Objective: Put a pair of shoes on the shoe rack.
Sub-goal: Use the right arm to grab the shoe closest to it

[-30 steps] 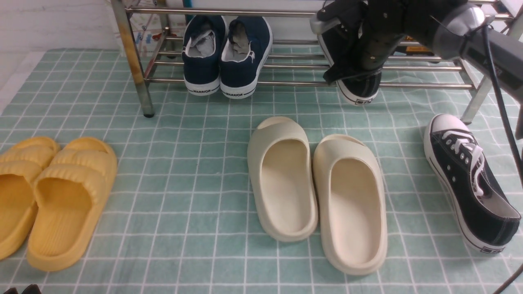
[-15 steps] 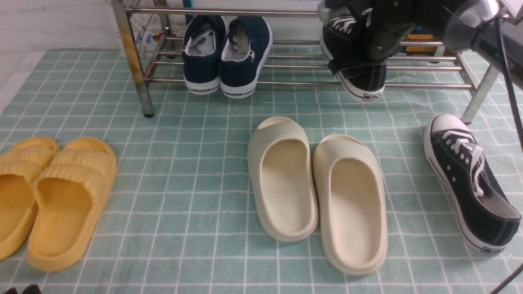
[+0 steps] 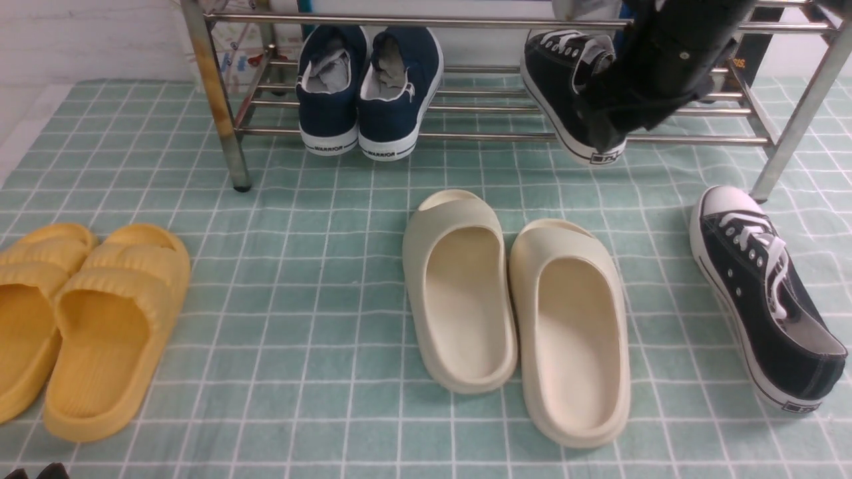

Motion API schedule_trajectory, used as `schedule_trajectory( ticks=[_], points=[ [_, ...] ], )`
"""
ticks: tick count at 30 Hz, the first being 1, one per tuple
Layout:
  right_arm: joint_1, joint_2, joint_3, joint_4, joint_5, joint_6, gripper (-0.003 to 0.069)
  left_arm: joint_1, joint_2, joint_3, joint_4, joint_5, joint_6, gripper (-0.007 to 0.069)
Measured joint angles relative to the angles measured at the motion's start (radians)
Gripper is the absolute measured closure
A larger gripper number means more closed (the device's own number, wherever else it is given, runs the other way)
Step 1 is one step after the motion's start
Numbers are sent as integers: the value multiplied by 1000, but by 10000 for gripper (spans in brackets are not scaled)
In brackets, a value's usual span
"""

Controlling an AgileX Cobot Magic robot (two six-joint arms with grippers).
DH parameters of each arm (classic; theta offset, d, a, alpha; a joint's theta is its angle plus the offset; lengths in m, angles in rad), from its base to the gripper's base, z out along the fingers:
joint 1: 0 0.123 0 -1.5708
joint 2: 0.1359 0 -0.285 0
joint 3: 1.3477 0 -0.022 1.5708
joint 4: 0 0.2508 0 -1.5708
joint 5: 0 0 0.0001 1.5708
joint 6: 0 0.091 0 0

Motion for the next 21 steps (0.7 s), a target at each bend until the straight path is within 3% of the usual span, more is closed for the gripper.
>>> schedule_trajectory(
  ticks=[7,10,15,21],
  points=[
    [0,-281,446,-51,-11,77,232,0,0,0,0,0,0,396],
    [0,-403,681,-143,-117,171,246,0,0,0,0,0,0,396],
    [0,-427,806,-271,-230,290,251,0,0,0,0,0,0,393],
    [-37,-340,832,-310,-293,388,252,0,0,0,0,0,0,390]
  ],
)
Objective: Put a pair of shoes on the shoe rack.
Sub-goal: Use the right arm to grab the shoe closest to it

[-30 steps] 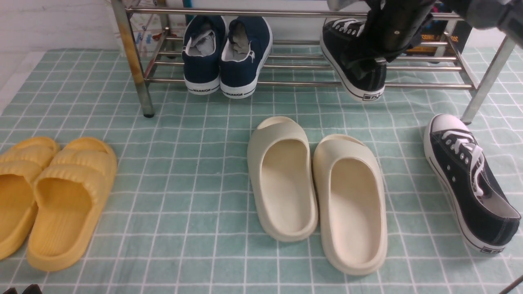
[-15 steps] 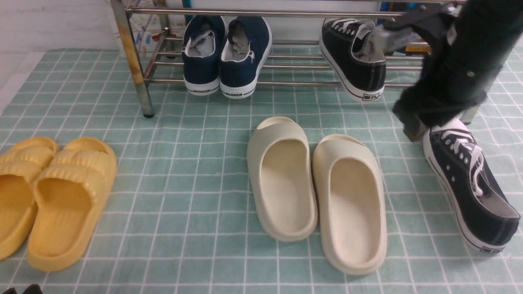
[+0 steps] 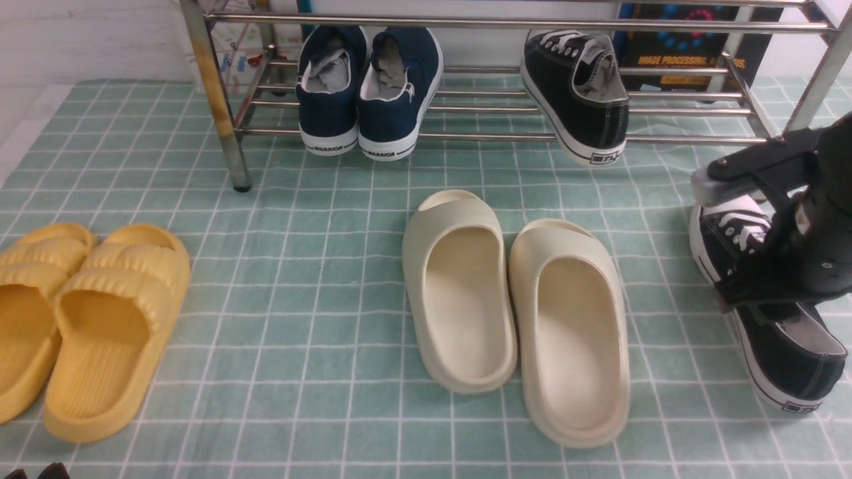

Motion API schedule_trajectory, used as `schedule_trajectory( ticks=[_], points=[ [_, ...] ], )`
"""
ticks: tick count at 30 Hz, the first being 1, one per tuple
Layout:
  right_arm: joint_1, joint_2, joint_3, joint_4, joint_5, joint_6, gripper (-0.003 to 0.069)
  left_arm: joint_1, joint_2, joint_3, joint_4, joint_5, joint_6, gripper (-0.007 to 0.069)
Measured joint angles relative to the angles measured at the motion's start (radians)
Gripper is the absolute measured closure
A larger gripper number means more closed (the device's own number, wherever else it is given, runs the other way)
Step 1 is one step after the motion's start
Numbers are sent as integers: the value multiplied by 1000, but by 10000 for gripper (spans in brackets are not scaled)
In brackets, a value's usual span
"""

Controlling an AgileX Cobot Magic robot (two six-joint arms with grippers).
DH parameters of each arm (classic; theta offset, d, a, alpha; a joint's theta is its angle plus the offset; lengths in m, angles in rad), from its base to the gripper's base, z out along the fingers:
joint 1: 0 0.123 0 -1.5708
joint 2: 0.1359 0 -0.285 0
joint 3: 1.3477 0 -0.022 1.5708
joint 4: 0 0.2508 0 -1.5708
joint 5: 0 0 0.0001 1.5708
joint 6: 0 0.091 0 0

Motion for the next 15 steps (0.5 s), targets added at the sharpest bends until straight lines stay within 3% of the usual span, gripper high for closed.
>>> schedule_trajectory(
  ticks=[8,11,15],
  points=[
    [-61,139,1,48,-6,-30,300,0,0,0,0,0,0,387],
    [-64,150,1,133,-3,-114,383,0,0,0,0,0,0,387],
    [-63,125,1,205,15,-217,557,0,0,0,0,0,0,387]
  ],
)
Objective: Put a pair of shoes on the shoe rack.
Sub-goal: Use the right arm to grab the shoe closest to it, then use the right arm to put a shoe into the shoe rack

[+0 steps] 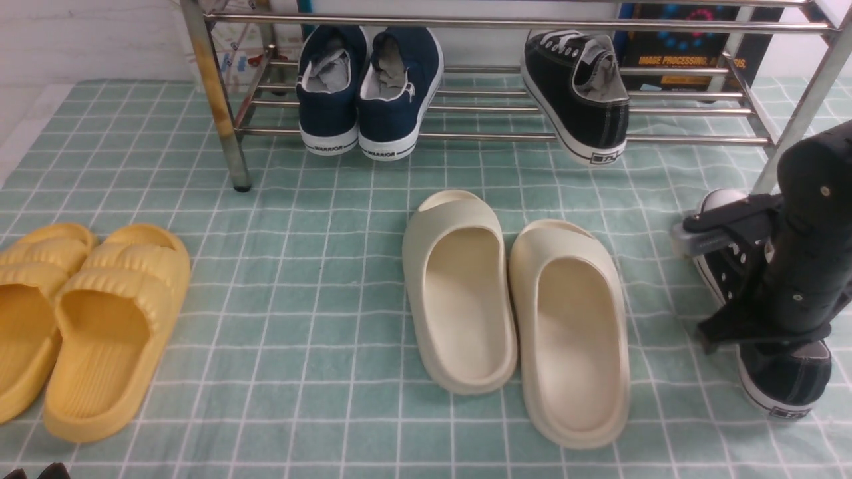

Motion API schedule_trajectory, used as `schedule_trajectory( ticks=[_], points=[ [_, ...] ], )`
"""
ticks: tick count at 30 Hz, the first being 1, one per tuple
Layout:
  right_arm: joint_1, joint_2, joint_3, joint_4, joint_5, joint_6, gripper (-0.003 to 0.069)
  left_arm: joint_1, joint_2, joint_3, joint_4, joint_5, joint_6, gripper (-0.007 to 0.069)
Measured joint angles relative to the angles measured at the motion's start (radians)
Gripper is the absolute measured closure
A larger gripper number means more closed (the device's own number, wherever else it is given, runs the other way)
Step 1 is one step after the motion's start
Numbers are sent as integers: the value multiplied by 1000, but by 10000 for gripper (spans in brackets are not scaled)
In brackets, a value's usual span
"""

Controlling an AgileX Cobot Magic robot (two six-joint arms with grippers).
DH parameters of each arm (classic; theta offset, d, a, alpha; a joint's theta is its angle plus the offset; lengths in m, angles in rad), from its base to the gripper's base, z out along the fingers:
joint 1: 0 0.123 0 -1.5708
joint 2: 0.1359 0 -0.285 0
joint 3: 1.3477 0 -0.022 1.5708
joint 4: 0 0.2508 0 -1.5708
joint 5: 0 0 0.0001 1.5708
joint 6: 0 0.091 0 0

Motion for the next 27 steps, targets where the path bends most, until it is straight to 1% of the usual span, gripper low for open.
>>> schedule_trajectory(
  ticks=[2,8,14,18,22,27],
  points=[
    [0,-36,0,21,19,-10,634,0,0,0,0,0,0,387],
    [0,-172,-31,32,102,-21,637,0,0,0,0,0,0,387],
    [0,-207,-154,-16,104,-47,638,0,0,0,0,0,0,387],
    [0,-175,-223,-18,105,-68,638,0,0,0,0,0,0,387],
    [0,-71,-300,-58,97,-80,638,0,0,0,0,0,0,387],
    [0,38,-407,-68,96,-103,638,0,0,0,0,0,0,387]
  ],
)
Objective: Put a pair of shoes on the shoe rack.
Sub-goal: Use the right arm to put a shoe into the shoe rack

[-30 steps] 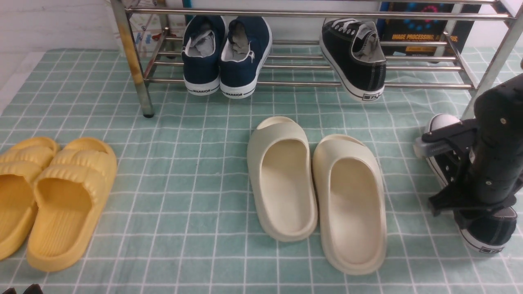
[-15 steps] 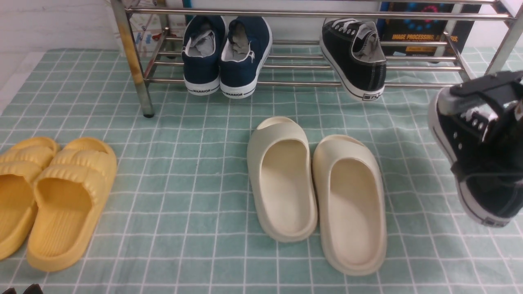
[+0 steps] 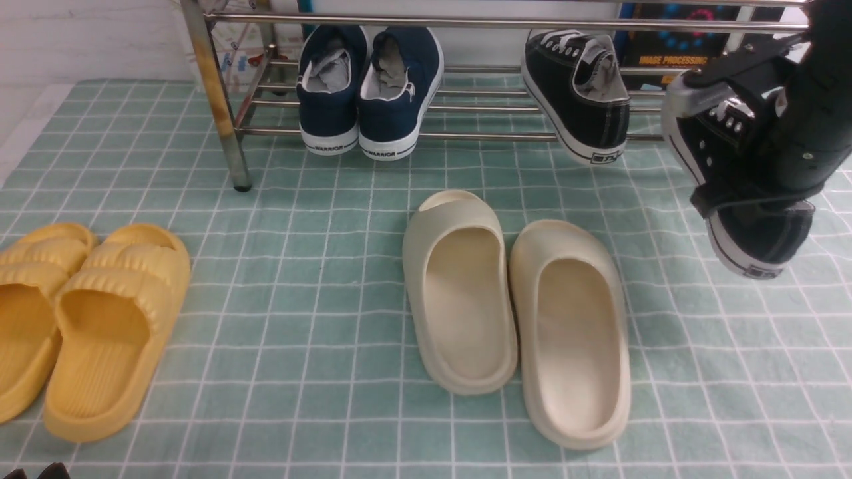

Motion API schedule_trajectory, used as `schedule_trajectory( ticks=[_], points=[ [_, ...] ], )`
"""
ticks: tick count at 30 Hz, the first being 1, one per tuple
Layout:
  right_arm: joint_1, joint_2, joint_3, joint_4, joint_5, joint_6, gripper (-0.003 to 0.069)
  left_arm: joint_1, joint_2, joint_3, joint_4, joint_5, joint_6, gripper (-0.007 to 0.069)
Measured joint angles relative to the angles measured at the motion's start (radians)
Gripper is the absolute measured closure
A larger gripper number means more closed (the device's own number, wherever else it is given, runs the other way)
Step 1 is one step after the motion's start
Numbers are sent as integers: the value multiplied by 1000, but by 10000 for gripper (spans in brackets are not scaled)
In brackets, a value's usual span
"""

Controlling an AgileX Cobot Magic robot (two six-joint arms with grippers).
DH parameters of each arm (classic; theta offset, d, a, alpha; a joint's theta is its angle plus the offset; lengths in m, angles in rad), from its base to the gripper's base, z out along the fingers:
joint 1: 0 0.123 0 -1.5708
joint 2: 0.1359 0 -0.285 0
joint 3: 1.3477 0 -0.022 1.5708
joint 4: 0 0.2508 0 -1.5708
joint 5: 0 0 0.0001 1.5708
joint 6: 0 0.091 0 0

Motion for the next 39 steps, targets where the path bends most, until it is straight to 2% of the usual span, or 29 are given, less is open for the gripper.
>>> schedule_trajectory(
  ticks=[8,13,20,25,32,39],
  points=[
    [0,142,-226,7,22,-100,638,0,0,0,0,0,0,387],
    [0,246,-355,61,45,-183,638,0,0,0,0,0,0,387],
    [0,325,-481,103,79,-212,638,0,0,0,0,0,0,387],
    [-1,346,-538,104,93,-260,638,0,0,0,0,0,0,387],
    [-6,403,-564,109,83,-265,638,0,0,0,0,0,0,386],
    [-8,441,-569,54,23,-268,638,0,0,0,0,0,0,386]
  ],
)
